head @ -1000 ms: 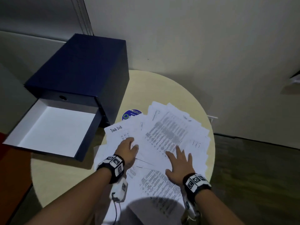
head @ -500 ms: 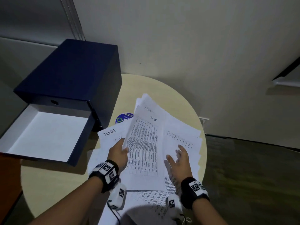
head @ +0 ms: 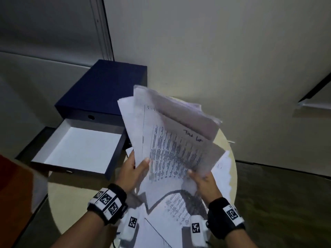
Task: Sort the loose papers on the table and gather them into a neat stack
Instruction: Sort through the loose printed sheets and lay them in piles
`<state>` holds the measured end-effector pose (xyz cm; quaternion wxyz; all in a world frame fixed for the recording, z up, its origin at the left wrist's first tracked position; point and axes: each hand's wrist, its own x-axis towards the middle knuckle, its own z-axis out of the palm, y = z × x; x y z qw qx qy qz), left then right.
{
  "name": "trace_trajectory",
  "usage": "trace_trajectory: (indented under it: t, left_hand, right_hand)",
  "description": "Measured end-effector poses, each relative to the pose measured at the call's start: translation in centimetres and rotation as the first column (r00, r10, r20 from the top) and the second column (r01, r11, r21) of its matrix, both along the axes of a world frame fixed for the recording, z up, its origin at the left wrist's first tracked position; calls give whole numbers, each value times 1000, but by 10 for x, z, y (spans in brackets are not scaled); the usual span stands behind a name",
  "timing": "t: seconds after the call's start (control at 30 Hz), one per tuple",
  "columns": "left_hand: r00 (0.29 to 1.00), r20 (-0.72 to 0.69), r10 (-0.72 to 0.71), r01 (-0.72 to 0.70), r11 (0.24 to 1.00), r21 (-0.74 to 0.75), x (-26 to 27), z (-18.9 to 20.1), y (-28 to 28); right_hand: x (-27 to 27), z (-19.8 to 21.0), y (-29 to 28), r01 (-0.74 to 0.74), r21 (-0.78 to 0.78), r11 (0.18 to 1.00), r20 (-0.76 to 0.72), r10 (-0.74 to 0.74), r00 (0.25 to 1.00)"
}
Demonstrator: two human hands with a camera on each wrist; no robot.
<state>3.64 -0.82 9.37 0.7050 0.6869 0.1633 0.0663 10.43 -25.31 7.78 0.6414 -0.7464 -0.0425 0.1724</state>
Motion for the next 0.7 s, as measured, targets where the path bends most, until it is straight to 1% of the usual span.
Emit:
trace_trajectory:
  t: [0.07, 0.1, 0.13, 0.17, 0.23, 0.27, 0.3, 0.37, 0.43, 0.5, 0.53, 0.57, 0.6, 0.63, 0.7]
  left_hand:
    - [1000, -19, 5, -3, 995, 95, -3, 0, 2]
    - [999, -38, 36, -29, 983, 182, -4, -3, 3]
    - [995, -56, 83, -66, 965, 253, -5, -7, 4]
    - [989, -67, 134, -112, 958, 265, -7, -12, 6]
    - [978, -81, 195, -180, 970, 162, -6, -22, 12]
    - [975, -93, 204, -195, 976, 95, -6, -23, 12]
    - [975, -104, 194, -188, 980, 66, -7, -25, 11]
    - [987, -112, 116, -108, 991, 80, -8, -29, 9]
    - [982, -189, -12, 34, 993, 117, -11, -38, 5]
    - [958, -272, -94, 170, 948, 268, -13, -45, 3]
    - [951, -295, -91, 194, 921, 339, -13, -47, 3]
    - [954, -291, -68, 183, 902, 391, -14, -49, 3]
    - [961, -271, -52, 163, 898, 410, -14, -47, 2]
    - [970, -237, -49, 145, 901, 409, -14, -45, 1]
    - [974, -206, -99, 170, 916, 363, -13, -46, 1]
  right_hand:
    - [-10, -6, 5, -23, -73, 997, 42, 27, 999]
    - [-14, -13, 7, -4, -109, 994, 51, 9, 999]
    - [-18, -16, 7, 35, -113, 993, 32, -31, 999]
    - [-21, -16, 8, 83, -112, 990, 16, -82, 997]
    - [-28, -16, 7, 152, -75, 986, 22, -151, 988]
    - [-33, -12, 7, 157, -72, 985, 52, -154, 987]
    - [-37, -10, 8, 143, -78, 987, 71, -137, 988]
    - [-43, -17, 8, 146, -141, 979, 50, -140, 989]
    - [-47, -31, 7, 158, -198, 967, -9, -163, 987]
    - [-50, -42, 5, 155, -246, 957, -88, -182, 979]
    - [-50, -48, 4, 164, -267, 949, -119, -201, 972]
    - [-50, -50, 3, 177, -280, 944, -133, -221, 966]
    - [-49, -49, 3, 187, -302, 935, -138, -237, 962]
    - [-48, -48, 2, 195, -308, 931, -118, -241, 963]
    - [-47, -47, 0, 196, -328, 924, -73, -232, 970]
